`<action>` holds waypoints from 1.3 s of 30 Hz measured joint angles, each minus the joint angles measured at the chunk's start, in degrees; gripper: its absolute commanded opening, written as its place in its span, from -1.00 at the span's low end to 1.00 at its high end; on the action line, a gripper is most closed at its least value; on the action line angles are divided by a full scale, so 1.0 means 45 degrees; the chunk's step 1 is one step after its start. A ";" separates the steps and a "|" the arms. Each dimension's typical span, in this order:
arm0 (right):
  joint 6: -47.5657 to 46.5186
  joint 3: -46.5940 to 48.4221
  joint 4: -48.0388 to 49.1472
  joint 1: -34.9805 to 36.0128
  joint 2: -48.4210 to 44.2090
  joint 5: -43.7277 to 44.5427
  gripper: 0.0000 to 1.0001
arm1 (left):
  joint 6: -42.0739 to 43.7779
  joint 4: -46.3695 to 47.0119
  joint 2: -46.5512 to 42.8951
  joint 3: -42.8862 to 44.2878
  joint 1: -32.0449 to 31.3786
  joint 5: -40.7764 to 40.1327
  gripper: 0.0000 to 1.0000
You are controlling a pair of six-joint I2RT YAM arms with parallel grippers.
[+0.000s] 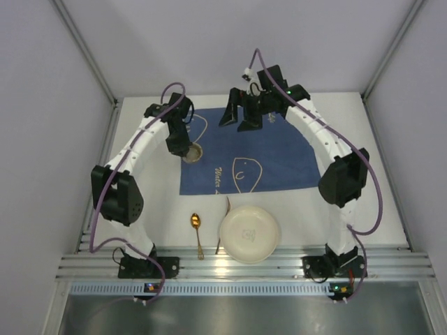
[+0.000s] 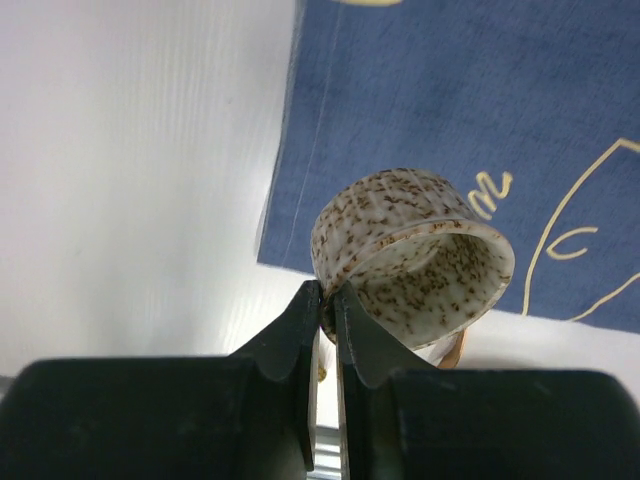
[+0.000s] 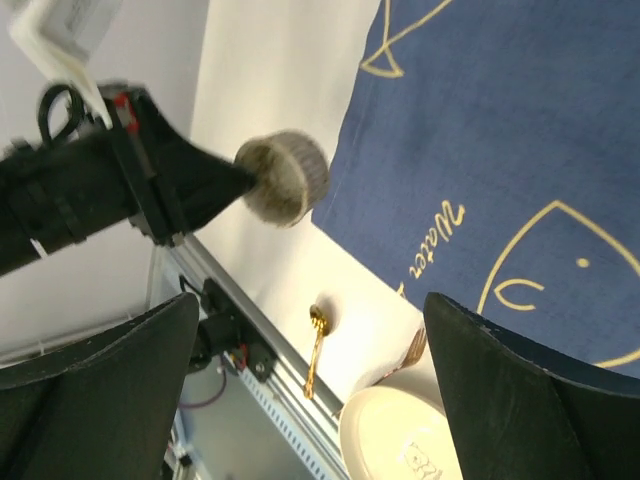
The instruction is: Set the dinner table for one person
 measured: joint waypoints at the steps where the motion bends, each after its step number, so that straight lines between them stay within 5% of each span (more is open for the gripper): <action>1: -0.0024 0.0359 -0.0219 0.0214 0.0432 -0.0160 0.86 | 0.0117 -0.0015 0.0423 0.0398 -0.0044 0.0000 -1.00; 12: -0.0039 0.1311 -0.1787 0.1229 0.2720 -0.0311 0.59 | 0.0359 -0.0627 0.2599 0.4430 -0.1132 0.0277 -1.00; 22: -0.0044 0.1739 -0.1933 0.1258 0.3070 0.0253 0.37 | 0.0418 -0.1049 0.2754 0.5178 -0.1384 0.0573 -1.00; 31: -0.0437 0.2064 -0.2205 0.1316 0.3128 0.1598 -0.33 | 0.0136 -0.1263 0.2851 0.5348 -0.2040 0.0772 -1.00; 35: -0.0899 0.2545 -0.2565 0.1418 0.3128 0.2259 -1.00 | -0.0058 -0.1258 0.2943 0.5819 -0.2142 0.0967 -1.00; 36: -0.1020 0.2637 -0.2599 0.1443 0.3128 0.2584 -1.00 | -0.0083 -0.1248 0.2973 0.5999 -0.2171 0.1069 -0.99; 39: -0.1171 0.2817 -0.2827 0.1462 0.3128 0.3060 -1.00 | -0.0068 -0.1219 0.3045 0.6251 -0.2278 0.1185 -0.57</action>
